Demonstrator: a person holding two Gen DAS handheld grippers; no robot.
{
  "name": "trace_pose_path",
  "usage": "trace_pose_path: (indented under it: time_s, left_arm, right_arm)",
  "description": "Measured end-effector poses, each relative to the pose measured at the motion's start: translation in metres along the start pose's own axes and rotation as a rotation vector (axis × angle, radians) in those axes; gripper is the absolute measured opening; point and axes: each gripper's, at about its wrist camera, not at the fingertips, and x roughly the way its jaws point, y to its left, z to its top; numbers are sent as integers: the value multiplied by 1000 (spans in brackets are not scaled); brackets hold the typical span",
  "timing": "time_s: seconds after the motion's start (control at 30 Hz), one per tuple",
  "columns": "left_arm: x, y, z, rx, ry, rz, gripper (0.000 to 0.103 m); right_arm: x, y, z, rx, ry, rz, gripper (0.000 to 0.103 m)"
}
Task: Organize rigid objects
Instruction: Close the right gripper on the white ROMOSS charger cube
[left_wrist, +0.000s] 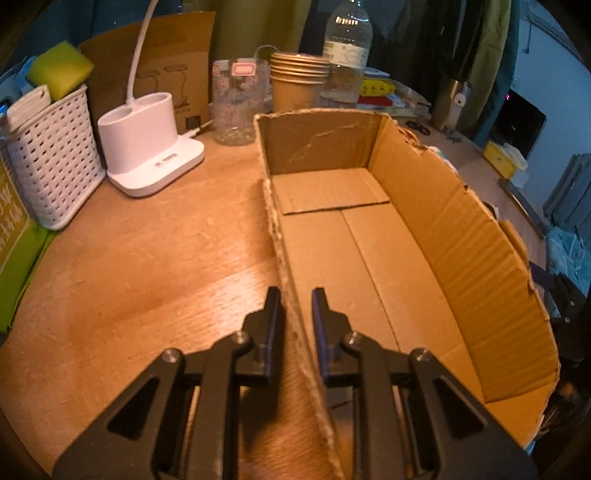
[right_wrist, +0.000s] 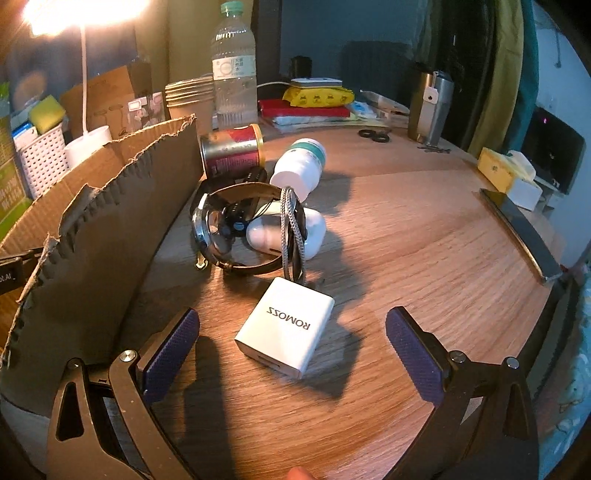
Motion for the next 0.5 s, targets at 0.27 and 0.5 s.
trace_pose_path:
  time_s: [0.27,0.5]
  left_arm:
    - [1,2,1,-8,0,-14,18]
    - [1,1,0,-7,-1,-15,17]
  right_arm:
    - [1,-5,-3,24,23,2,94]
    - [2,-5,0,27,14,39,74]
